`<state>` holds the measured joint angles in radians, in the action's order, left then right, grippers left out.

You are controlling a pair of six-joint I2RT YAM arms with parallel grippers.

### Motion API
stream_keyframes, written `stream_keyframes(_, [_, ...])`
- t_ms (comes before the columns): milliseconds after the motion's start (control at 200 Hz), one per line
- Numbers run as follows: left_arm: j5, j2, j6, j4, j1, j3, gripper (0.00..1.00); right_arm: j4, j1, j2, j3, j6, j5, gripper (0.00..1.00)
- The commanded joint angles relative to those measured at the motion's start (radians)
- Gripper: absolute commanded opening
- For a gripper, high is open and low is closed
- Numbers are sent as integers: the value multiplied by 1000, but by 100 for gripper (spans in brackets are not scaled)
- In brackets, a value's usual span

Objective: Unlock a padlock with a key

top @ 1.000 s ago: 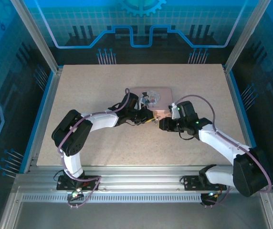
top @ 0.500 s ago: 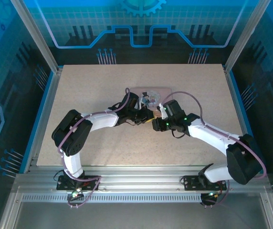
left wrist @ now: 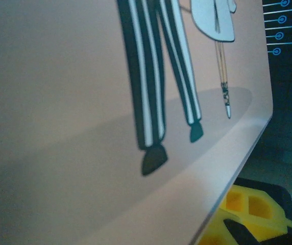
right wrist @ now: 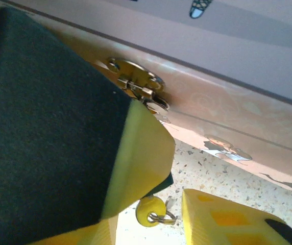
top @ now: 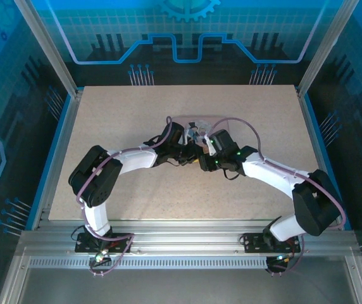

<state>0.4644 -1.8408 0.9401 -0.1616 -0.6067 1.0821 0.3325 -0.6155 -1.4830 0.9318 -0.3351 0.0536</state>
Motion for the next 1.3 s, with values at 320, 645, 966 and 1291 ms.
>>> stream_keyframes(320, [63,23,10,8,-5,50,6,13,-23,-36,46,42,37,7])
stream_keyframes(645, [56,24,1,10,-5,29,6,-11,-19,-51,27,46,-25,0])
stream_keyframes(966, [9,21,-7,-9,-7,-46,18,-75,0,-89,-30,35,-90,0])
stream_keyframes(1291, [-63,12,15,-57,-7,-137,30,-139,9,-164,-96,19,-156,0])
